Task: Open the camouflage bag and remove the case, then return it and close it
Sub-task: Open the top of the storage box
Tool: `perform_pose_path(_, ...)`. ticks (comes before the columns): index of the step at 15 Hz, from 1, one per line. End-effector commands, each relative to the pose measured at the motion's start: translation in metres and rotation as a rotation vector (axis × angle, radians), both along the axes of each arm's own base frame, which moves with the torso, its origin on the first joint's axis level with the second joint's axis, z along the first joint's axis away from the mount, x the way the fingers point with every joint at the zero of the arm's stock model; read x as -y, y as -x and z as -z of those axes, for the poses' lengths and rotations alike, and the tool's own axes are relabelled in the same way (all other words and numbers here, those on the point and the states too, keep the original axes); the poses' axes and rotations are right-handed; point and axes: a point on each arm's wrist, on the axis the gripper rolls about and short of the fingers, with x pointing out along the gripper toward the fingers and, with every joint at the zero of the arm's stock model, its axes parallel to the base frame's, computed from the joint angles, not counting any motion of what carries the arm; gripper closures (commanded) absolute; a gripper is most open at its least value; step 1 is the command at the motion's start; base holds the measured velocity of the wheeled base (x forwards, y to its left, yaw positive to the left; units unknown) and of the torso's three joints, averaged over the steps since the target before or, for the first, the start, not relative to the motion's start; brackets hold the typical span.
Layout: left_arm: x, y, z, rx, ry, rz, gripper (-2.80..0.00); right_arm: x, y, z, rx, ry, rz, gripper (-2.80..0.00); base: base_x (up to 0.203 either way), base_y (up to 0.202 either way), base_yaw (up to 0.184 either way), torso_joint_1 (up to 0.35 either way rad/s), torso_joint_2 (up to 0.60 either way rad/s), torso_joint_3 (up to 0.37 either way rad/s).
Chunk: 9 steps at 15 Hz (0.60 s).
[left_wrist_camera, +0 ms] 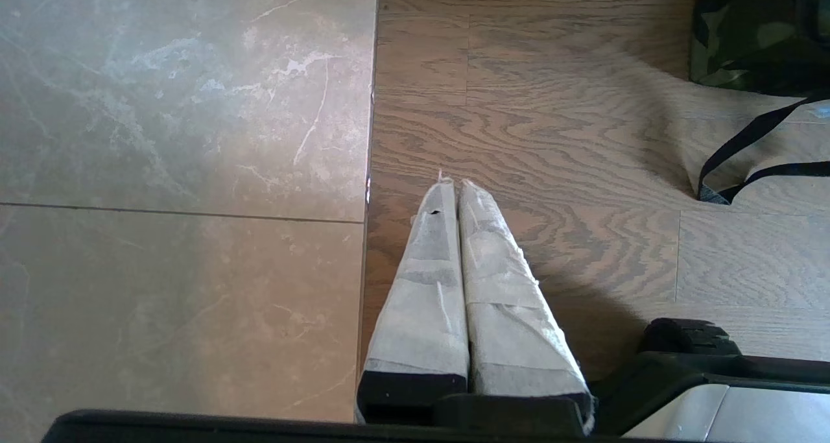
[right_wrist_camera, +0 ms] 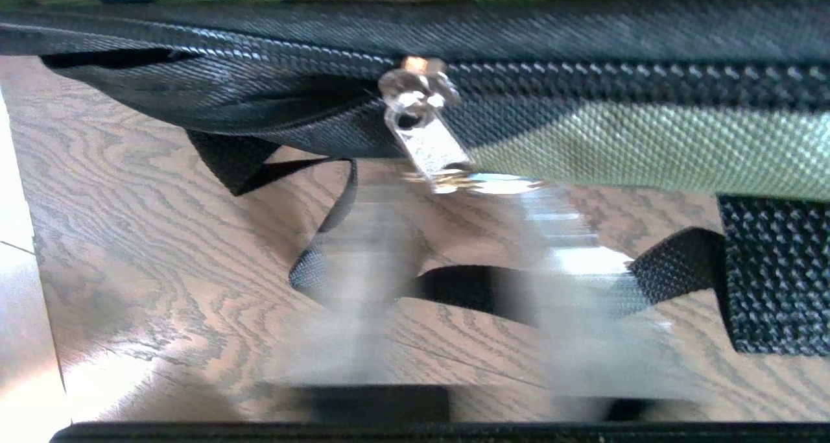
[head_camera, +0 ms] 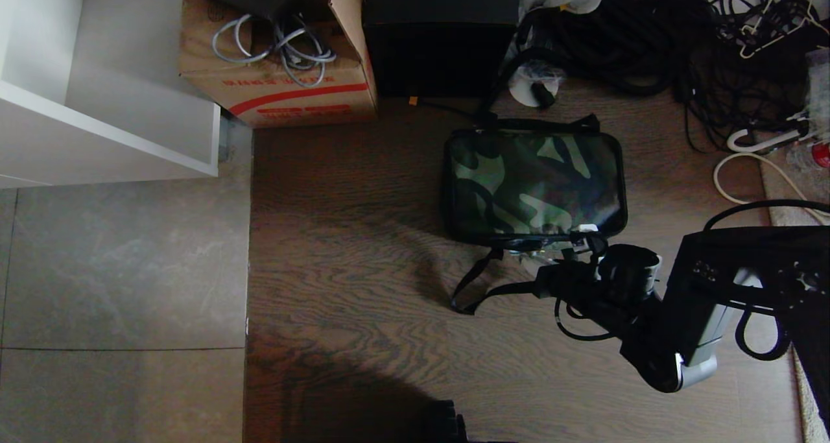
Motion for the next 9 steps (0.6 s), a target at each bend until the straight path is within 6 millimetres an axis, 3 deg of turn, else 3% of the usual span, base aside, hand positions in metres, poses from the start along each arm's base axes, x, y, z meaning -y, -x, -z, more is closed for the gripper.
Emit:
perform_pose_path(1,0.0,0.0,0.002,-0.006,0.0,-0.002,0.0,0.0,-0.001,-0.002,0.012,-0.005,-0.001,0.0,0.0,0.0,0.0,0.0,0.0,0.0)
perform_pose_path(5,0.0,0.0,0.002,-0.006,0.0,0.0,0.0,0.003,0.005,-0.017,0.036,-0.014,-0.003,0.0,0.0,0.0,0.0,0.0,0.0,0.0)
perform_pose_path(9,0.0,0.0,0.002,-0.006,0.0,0.0,0.0,0.023,0.021,-0.043,0.02,0.0,-0.03,0.0,0.0,0.0,0.0,0.0,0.0,0.0)
